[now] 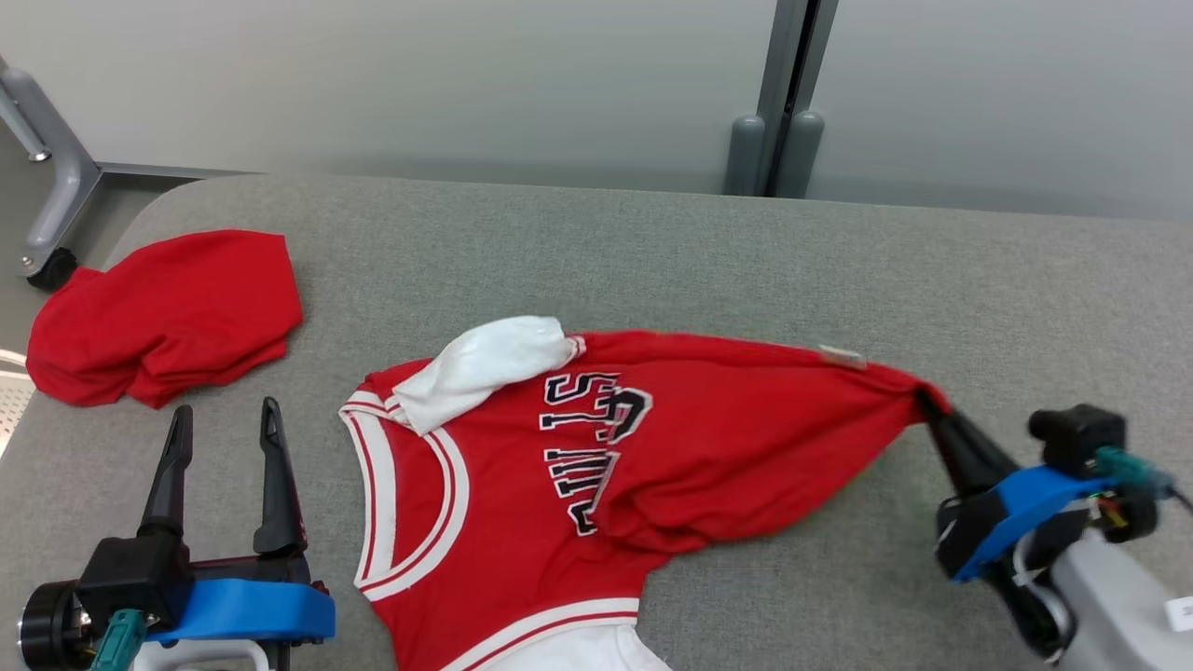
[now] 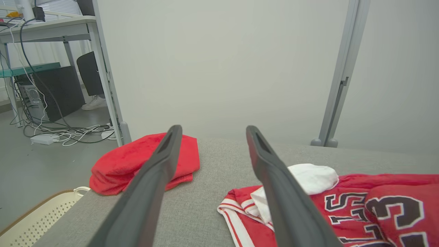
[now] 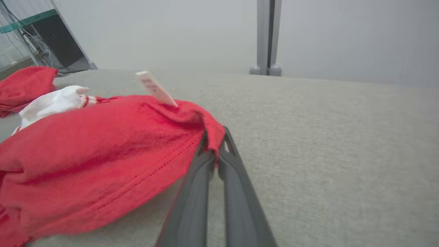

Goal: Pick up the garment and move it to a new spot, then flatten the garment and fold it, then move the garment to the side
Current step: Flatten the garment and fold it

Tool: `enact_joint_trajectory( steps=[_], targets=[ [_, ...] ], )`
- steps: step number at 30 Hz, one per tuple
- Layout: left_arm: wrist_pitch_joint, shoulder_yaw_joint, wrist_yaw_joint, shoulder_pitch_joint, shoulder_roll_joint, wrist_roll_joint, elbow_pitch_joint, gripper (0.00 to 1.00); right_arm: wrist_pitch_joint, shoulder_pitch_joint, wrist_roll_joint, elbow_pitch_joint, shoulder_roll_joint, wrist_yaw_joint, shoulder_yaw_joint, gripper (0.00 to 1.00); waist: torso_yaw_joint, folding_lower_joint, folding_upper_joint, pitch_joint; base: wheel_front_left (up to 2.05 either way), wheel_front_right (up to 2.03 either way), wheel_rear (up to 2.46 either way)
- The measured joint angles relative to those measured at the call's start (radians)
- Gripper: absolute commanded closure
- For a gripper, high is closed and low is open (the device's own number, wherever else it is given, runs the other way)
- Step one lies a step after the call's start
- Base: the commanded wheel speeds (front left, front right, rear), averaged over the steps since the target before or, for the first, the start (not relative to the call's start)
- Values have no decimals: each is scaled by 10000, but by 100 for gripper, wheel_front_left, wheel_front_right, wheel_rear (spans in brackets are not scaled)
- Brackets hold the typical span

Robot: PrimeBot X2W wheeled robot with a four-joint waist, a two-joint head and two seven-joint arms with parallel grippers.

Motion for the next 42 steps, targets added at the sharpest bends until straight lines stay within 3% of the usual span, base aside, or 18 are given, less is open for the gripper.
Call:
enact_joint_trajectory(
  steps=[4,10,17,21,25,32,36,42],
  targets=[
    [-4,19,50,37,21,-29,-31,0,-50,-101,-109,-412,-828,0,-1072,100,-181,1,0,-32,0,0,0],
    [-8,12,61,142,35,-69,-77,0,332,190,-445,-1766,-1517,0,-2449,100,-339,1,0,-75,0,0,0],
    [-23,21,88,190,71,-86,-155,0,1672,1034,-968,-4537,-1605,0,-3954,100,-406,0,0,56,0,0,0],
    [-48,-35,88,139,48,-84,-167,0,2397,1375,-1335,-5779,-1223,0,-4483,100,-319,0,0,168,0,0,0],
    [-52,-140,52,-77,-2,-82,-111,0,2800,1458,-1601,-6203,-786,0,-4460,100,-133,1,0,272,0,0,0],
    [-86,-268,-6,-289,-38,-69,-19,0,2708,-79,-1850,-5296,-326,0,-3611,100,235,0,0,520,0,0,0],
    [-96,-368,-38,-568,-136,-46,36,0,2458,-1668,-2303,-3770,-282,0,-2824,100,494,1,1,711,0,0,0],
    [-111,-602,-180,-950,-389,4,278,0,1611,-4263,-2562,-865,299,0,-1770,100,924,2,1,1039,0,0,0]
  ],
)
